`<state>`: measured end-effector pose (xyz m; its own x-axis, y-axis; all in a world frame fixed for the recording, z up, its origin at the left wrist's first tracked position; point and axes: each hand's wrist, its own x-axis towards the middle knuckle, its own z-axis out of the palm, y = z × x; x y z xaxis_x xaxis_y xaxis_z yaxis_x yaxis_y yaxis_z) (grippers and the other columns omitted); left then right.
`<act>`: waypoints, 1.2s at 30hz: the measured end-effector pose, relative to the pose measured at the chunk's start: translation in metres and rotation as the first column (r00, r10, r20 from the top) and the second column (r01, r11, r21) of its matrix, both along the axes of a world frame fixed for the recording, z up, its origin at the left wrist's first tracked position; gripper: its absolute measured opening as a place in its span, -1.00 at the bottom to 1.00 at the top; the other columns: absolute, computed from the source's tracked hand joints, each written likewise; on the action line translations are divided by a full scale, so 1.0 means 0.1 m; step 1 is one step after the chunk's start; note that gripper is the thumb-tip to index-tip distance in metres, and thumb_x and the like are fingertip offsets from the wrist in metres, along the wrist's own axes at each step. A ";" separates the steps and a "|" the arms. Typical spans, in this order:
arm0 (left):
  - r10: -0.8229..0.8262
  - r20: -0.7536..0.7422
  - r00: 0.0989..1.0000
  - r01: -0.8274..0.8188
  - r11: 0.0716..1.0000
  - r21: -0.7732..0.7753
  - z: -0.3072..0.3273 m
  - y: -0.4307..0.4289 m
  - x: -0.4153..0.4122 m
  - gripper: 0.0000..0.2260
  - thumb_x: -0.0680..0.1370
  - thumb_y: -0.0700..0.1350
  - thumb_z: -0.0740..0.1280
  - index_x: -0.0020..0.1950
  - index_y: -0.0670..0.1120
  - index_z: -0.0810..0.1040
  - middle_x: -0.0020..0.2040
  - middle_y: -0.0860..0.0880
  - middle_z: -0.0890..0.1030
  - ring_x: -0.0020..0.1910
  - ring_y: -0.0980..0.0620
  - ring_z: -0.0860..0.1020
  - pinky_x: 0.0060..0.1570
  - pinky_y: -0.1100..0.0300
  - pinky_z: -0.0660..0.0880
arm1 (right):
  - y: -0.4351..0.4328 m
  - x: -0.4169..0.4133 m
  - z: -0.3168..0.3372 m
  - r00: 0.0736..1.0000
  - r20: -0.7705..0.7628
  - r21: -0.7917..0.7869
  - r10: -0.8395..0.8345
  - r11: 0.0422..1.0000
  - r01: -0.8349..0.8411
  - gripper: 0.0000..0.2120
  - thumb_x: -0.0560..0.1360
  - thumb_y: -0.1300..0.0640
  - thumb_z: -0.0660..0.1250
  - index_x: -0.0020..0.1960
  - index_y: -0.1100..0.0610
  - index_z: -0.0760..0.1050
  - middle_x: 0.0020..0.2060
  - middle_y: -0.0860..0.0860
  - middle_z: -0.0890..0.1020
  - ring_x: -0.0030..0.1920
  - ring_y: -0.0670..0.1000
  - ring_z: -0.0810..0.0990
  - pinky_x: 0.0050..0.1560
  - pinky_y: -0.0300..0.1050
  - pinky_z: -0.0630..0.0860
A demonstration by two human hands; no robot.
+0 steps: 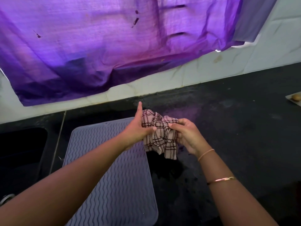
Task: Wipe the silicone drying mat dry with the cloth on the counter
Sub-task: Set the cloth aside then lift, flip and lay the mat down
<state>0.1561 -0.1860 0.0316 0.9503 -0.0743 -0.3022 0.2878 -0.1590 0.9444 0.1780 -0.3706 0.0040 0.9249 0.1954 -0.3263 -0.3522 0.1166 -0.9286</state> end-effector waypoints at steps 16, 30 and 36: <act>-0.051 -0.018 0.999 0.053 0.974 0.220 -0.18 -0.05 -0.01 -0.89 0.52 -0.17 0.37 0.03 -0.10 0.58 -0.03 -0.03 0.68 0.02 -0.01 0.63 0.09 0.11 0.54 | -0.37 0.09 0.21 0.875 0.174 -0.586 0.451 0.762 -0.276 -0.77 0.34 0.08 0.50 -0.10 0.15 0.54 -0.15 0.01 0.65 -0.08 0.01 0.61 -0.06 -0.16 0.53; 0.065 -0.131 0.989 0.041 0.736 0.676 -0.69 -0.13 -0.07 -0.43 0.52 0.15 0.32 0.42 -0.12 0.31 0.36 -0.09 0.44 0.29 -0.06 0.45 0.08 0.17 0.37 | -0.14 0.38 -0.35 0.936 0.272 -0.739 0.223 0.672 0.054 -0.66 0.41 -0.05 0.41 0.12 0.07 0.50 0.07 0.08 0.50 0.10 0.05 0.51 0.10 -0.07 0.45; -0.010 -0.011 1.000 0.015 0.750 0.662 -0.82 -0.04 -0.12 -0.66 0.53 -0.03 0.35 0.29 -0.05 0.47 0.22 -0.04 0.54 0.16 0.03 0.51 0.06 0.18 0.45 | 0.22 -0.04 -0.68 0.807 0.326 -0.923 0.492 0.349 0.160 -0.81 0.45 -0.03 0.31 -0.01 0.05 0.48 -0.02 0.04 0.43 0.05 0.12 0.43 0.03 0.02 0.46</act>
